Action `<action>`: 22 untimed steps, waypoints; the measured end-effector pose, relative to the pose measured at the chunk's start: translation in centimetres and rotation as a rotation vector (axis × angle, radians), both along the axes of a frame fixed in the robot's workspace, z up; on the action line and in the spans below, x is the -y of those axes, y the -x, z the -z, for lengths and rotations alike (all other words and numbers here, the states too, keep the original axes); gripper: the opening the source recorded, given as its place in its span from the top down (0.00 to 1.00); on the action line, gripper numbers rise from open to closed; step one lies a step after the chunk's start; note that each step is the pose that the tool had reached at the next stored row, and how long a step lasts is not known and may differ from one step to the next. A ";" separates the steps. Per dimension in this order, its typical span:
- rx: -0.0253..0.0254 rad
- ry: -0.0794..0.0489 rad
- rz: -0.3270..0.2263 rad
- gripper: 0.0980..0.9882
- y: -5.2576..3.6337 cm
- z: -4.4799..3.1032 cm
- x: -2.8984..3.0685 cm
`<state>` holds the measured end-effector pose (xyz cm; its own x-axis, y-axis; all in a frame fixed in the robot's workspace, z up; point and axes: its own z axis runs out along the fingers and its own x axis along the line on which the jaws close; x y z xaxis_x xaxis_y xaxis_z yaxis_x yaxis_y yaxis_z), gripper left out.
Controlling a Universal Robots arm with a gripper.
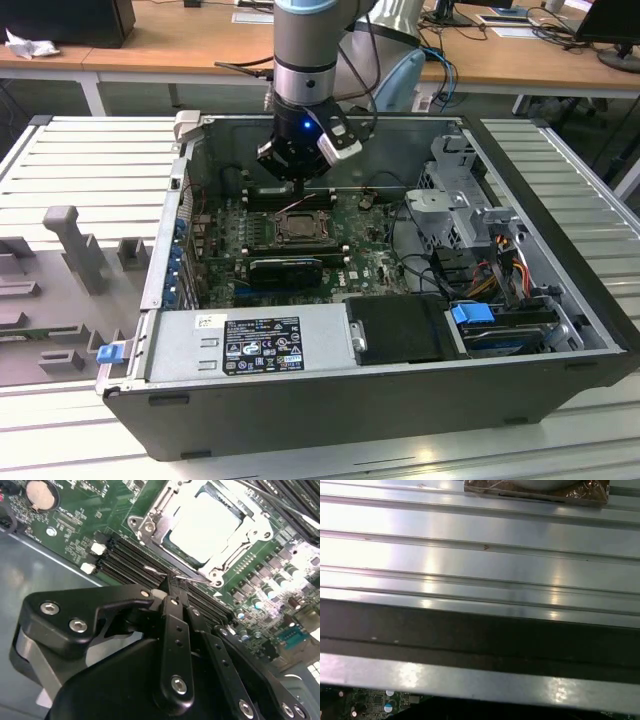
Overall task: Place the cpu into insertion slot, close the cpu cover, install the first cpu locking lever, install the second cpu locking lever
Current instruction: 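Install the first cpu locking lever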
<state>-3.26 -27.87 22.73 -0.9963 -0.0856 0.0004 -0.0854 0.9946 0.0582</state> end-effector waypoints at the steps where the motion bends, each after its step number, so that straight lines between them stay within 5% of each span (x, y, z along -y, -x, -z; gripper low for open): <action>1: 0.0000 0.000 0.002 0.99 -0.26 0.08 0.00; 8: 0.0022 0.000 0.022 0.99 -1.11 0.79 0.00; 11: 0.0151 0.000 0.022 0.99 -1.11 0.96 0.03; 14: 0.0224 0.000 0.023 0.99 -1.12 1.24 0.04; 22: 0.0227 0.009 0.024 0.99 -1.12 1.72 0.08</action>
